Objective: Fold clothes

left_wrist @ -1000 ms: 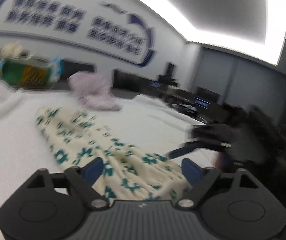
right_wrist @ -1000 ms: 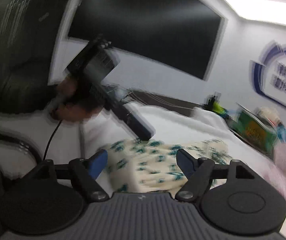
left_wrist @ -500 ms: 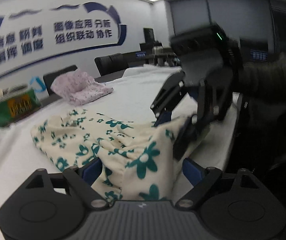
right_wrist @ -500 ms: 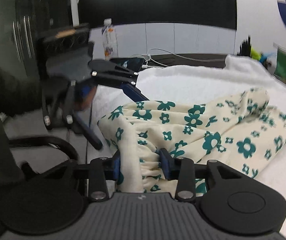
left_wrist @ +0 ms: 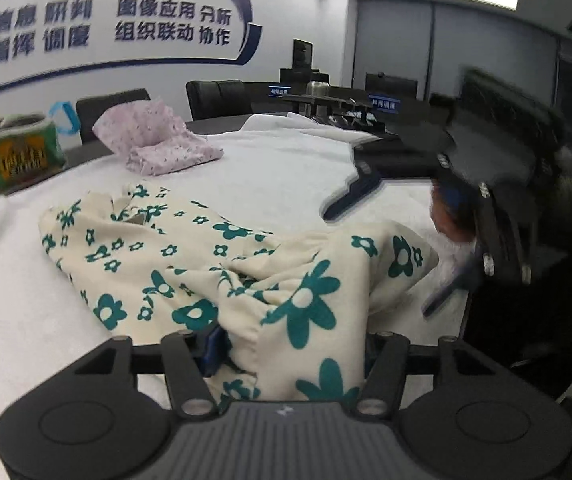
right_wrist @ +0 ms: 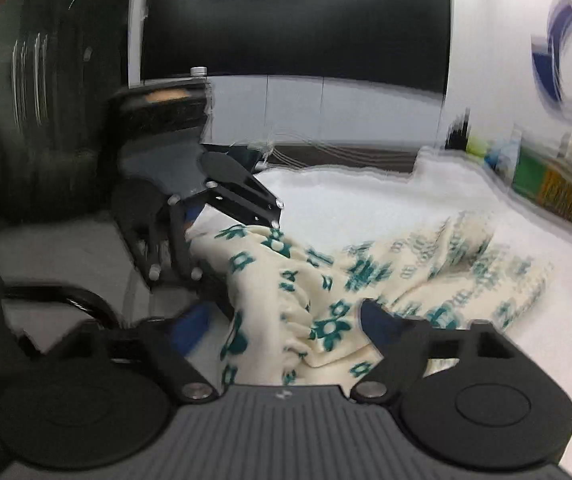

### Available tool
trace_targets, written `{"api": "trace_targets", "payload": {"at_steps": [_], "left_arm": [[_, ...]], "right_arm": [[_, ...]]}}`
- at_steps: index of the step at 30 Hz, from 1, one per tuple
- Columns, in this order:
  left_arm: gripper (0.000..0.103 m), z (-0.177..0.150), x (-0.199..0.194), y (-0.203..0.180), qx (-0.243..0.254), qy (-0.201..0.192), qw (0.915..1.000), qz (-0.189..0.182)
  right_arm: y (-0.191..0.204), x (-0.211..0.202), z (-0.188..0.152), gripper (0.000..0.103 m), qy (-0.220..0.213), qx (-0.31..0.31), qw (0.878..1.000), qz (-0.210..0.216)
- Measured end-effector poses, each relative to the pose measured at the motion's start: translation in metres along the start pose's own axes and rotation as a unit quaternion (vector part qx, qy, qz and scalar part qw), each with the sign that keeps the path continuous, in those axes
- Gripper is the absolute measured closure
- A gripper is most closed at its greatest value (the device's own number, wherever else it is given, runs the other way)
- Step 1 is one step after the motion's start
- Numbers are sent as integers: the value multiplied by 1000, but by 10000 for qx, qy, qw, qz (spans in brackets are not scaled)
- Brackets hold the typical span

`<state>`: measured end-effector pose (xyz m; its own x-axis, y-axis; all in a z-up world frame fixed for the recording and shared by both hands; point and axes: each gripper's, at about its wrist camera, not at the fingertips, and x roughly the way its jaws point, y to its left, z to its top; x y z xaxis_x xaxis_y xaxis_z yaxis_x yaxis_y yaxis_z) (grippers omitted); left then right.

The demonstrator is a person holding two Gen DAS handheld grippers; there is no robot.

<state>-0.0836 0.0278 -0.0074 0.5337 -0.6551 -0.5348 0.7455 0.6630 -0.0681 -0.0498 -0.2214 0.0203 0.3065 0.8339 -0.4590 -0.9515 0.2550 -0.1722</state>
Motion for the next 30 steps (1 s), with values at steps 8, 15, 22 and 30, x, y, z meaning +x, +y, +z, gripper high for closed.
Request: {"api": "trace_targets", "payload": {"at_steps": [8, 15, 22, 30], "left_arm": [[46, -3, -1, -4, 122, -76, 9999, 8], [70, -5, -18, -23, 277, 142, 9993, -205], [52, -32, -46, -71, 988, -204, 9948, -126], [33, -52, -49, -85, 1979, -762, 9759, 512]], "right_arm": [[11, 23, -14, 64, 774, -358, 9948, -552], [-5, 22, -8, 95, 756, 258, 9968, 64], [15, 1, -3, 95, 880, 267, 9895, 1114], [-15, 3, -6, 95, 720, 1001, 9814, 1471]]}}
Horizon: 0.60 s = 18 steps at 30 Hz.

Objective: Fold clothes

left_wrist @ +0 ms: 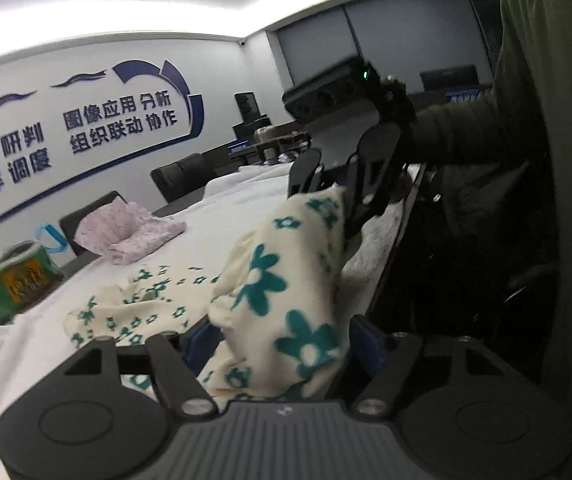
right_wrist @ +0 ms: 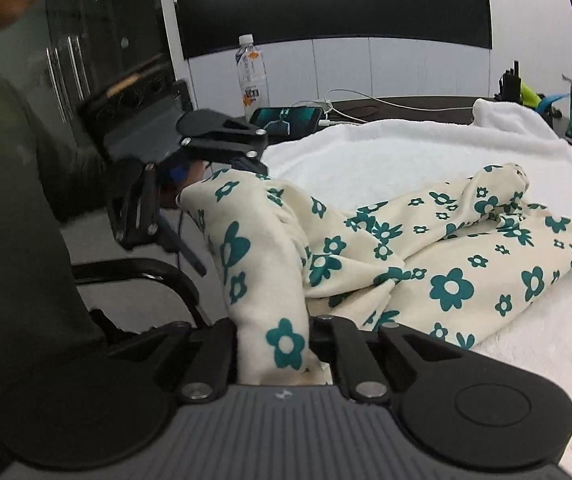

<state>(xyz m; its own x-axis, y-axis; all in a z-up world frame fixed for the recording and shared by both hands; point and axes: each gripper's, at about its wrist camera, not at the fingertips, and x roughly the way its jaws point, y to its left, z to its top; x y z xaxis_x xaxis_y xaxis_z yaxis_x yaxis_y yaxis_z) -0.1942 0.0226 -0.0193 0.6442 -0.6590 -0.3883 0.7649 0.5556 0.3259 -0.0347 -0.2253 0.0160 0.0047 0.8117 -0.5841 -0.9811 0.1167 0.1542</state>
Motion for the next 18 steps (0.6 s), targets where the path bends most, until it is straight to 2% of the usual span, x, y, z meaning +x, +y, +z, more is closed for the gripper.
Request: {"api": "trace_targets", "payload": {"at_steps": [2, 4, 9, 11, 12, 13, 17, 18], "left_arm": [[33, -1, 4, -1, 44, 27, 9997, 244], [26, 0, 6, 0, 39, 0, 9994, 331], [26, 7, 15, -2, 406, -157, 9990, 97], [34, 9, 24, 2, 421, -62, 9988, -239], [51, 10, 28, 6, 342, 19, 9985, -435], [58, 10, 32, 10, 189, 114, 9978, -632], [67, 10, 37, 38, -686, 124, 9920, -1051], [68, 9, 38, 47, -968, 104, 9889, -1125]], "right_arm": [[0, 1, 1, 95, 62, -44, 10000, 19], [1, 2, 2, 95, 133, -92, 9999, 20], [4, 1, 1, 95, 235, -173, 9996, -15], [5, 1, 2, 95, 315, -254, 9992, -12], [5, 2, 3, 95, 356, -301, 9989, -5], [5, 3, 5, 95, 396, -348, 9986, 3], [4, 2, 9, 92, 452, -433, 9980, -129], [5, -2, 8, 83, 355, -413, 9981, -291]]}}
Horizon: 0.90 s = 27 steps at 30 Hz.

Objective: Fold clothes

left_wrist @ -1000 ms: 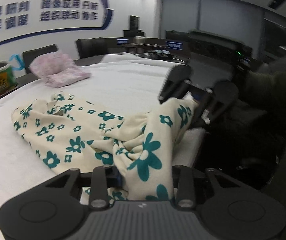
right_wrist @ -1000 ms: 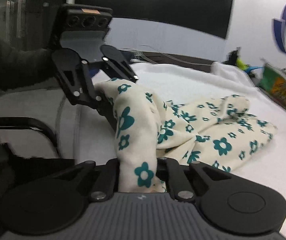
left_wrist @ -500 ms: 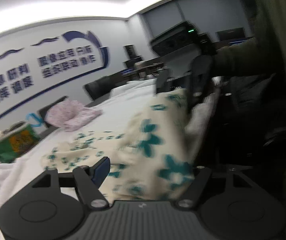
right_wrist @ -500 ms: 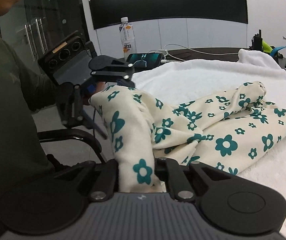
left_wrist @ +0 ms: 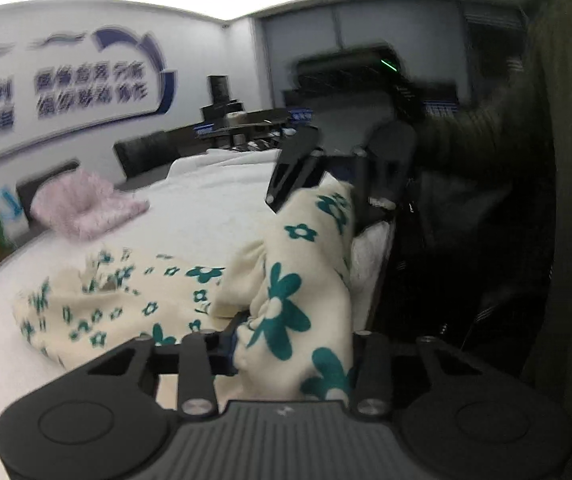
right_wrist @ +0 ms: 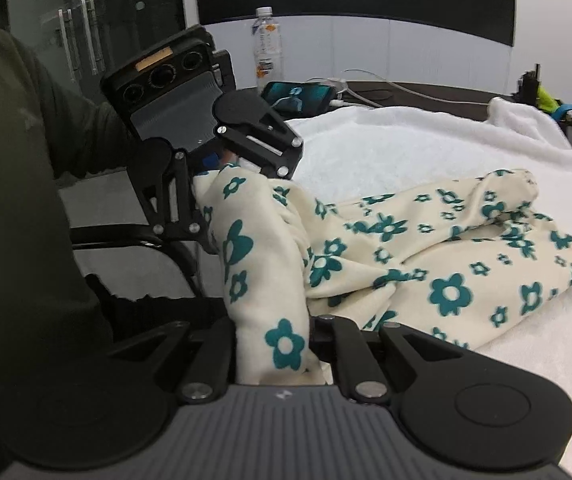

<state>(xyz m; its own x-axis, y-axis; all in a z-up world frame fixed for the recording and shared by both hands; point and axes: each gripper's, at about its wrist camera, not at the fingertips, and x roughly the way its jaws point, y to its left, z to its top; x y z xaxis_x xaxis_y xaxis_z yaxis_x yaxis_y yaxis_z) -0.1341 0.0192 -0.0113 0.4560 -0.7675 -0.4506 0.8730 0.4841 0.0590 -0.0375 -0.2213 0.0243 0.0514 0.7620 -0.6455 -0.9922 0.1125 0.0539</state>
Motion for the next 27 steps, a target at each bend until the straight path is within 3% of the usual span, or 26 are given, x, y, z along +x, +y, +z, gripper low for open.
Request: {"api": "trace_targets", "payload": {"at_steps": [1, 2, 3, 6, 10, 15, 17, 18, 19, 22, 25, 27], "left_arm": [[68, 0, 0, 9, -317, -64, 9994, -87], [69, 0, 0, 18, -655, -123, 9976, -172], [69, 0, 0, 26, -970, -159, 9949, -240], [69, -2, -4, 45, -1566, -279, 9869, -287], [68, 0, -4, 54, -1760, -314, 9830, -407], [67, 1, -14, 50, -1735, -378, 9836, -325], [68, 0, -17, 49, -1861, -339, 9815, -305], [71, -1, -18, 48, -1895, -301, 9810, -302], [73, -1, -19, 45, -1899, -254, 9810, -305], [76, -1, -16, 33, -1812, -47, 9827, -381], [76, -3, -20, 28, -2050, -112, 9756, -777], [75, -3, -23, 31, -2204, -191, 9719, -806]], "right_arm": [[0, -4, -1, 71, -104, 34, 9998, -183], [2, -7, -3, 40, -203, 48, 9986, -481], [5, -11, -7, 25, -323, 30, 9954, -899], [15, -26, -21, 24, -757, 34, 9897, -1217], [29, -26, -38, 24, -1084, 22, 9809, -1618], [14, -17, -44, 31, -1420, 184, 9736, -1779], [5, -19, -41, 45, -1581, 408, 9750, -1504], [3, -20, -39, 66, -1649, 480, 9761, -1331], [1, -19, -37, 93, -1597, 595, 9800, -1022], [3, -13, -31, 94, -1231, 685, 9894, -360], [9, -10, -34, 95, -951, 668, 9931, -175], [4, -18, -36, 95, -1101, 960, 9890, 234]]}}
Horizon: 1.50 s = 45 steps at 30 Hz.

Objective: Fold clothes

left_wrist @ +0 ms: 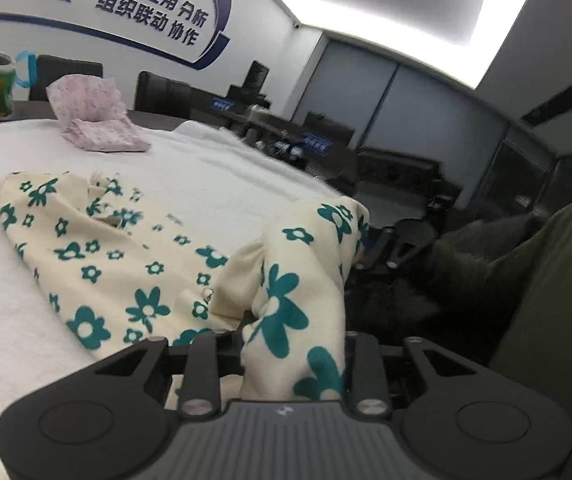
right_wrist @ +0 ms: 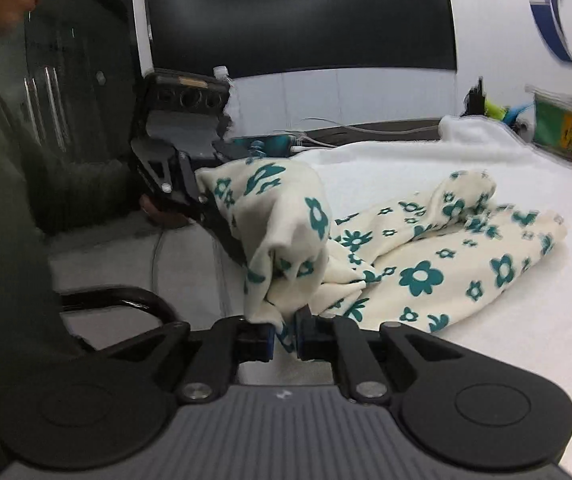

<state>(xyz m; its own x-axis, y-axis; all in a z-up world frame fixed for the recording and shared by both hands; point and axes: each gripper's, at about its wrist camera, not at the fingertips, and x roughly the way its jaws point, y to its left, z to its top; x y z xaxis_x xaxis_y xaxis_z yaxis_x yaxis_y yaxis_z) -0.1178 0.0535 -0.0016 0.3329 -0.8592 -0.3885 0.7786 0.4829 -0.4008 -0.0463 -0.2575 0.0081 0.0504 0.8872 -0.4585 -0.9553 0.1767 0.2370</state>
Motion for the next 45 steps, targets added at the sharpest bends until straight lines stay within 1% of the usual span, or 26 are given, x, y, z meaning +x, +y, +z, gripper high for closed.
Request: {"api": "trace_targets", "payload": {"at_steps": [1, 3, 4, 5, 6, 10, 12, 14, 16, 17, 18, 19, 21, 22, 23, 25, 26, 28, 29, 31, 32, 34, 37, 39, 42, 45], "left_arm": [[72, 1, -1, 2, -62, -39, 10000, 32], [63, 5, -2, 13, -433, -108, 9989, 164], [54, 7, -2, 20, -662, -163, 9974, 240], [49, 8, -2, 26, -847, -242, 9955, 347], [44, 9, -3, 29, -983, -317, 9934, 494], [41, 11, -7, 32, -1318, -670, 9833, 1064], [40, 12, -11, 32, -1441, -878, 9746, 1470], [37, 13, -15, 32, -1557, -1077, 9639, 1873], [38, 12, -17, 31, -1662, -1276, 9552, 2092], [39, 11, -17, 31, -1684, -1362, 9527, 2133], [50, 11, -17, 31, -1707, -1435, 9507, 2153], [66, 11, -17, 32, -1743, -1463, 9501, 2135], [72, 14, -13, 34, -1826, -1454, 9491, 2114], [73, 16, -11, 35, -1832, -1467, 9482, 2142], [73, 16, -9, 36, -1840, -1498, 9478, 2132], [74, 15, -7, 38, -1850, -1564, 9470, 2108], [74, 14, -5, 38, -1806, -1598, 9469, 2125], [75, 14, -1, 37, -1708, -1670, 9470, 2148], [76, 13, 0, 36, -1642, -1715, 9475, 2141], [74, 12, 4, 34, -1480, -1742, 9483, 2201], [73, 11, 5, 34, -1421, -1740, 9485, 2233], [71, 9, 6, 35, -1382, -1733, 9486, 2259], [65, 5, 7, 40, -1464, -1753, 9471, 2255], [63, 4, 7, 42, -1487, -1747, 9463, 2279], [49, 3, 11, 39, -1344, -1699, 9430, 2527], [49, 3, 14, 33, -1115, -1719, 9420, 2657]], "right_arm": [[-3, -6, 0, 95, -100, 171, 9997, 148], [-13, -12, 2, 95, -252, 529, 9981, 192], [-21, -12, 3, 94, -280, 773, 9966, 108], [-28, -11, 3, 94, -301, 1025, 9943, 12], [-36, -10, 3, 88, -322, 1276, 9913, -85], [-51, 3, -3, 87, -238, 1648, 9849, -474], [-53, 3, -4, 87, -308, 1841, 9807, -582], [-52, 4, -3, 87, -354, 1997, 9764, -739], [-50, 8, 1, 87, -360, 2053, 9730, -994], [-48, 9, 1, 87, -362, 2068, 9715, -1102], [-46, 10, 2, 87, -375, 2072, 9696, -1248], [-43, 10, 3, 87, -388, 2076, 9674, -1399], [-38, 12, 4, 87, -472, 2090, 9634, -1609], [-35, 10, 4, 83, -547, 2087, 9611, -1727], [-30, 9, 5, 78, -642, 2026, 9589, -1878], [-21, 7, 8, 55, -853, 1900, 9524, -2225], [-17, 4, 9, 53, -1004, 1871, 9465, -2428], [-14, 1, 12, 51, -1315, 1995, 9301, -2791], [-13, -3, 13, 50, -1521, 2068, 9220, -2898], [-17, -5, 10, 38, -1929, 2302, 9111, -2824], [-22, -6, 9, 37, -2082, 2448, 9058, -2760], [-31, -2, 6, 37, -2210, 2755, 8954, -2711], [-43, 7, 5, 37, -2122, 3019, 8888, -2719], [-48, 13, 3, 37, -2050, 3040, 8886, -2757], [-51, 23, -4, 38, -1942, 3017, 8907, -2790], [-44, 31, -2, 39, -1737, 2789, 8941, -3043]]}}
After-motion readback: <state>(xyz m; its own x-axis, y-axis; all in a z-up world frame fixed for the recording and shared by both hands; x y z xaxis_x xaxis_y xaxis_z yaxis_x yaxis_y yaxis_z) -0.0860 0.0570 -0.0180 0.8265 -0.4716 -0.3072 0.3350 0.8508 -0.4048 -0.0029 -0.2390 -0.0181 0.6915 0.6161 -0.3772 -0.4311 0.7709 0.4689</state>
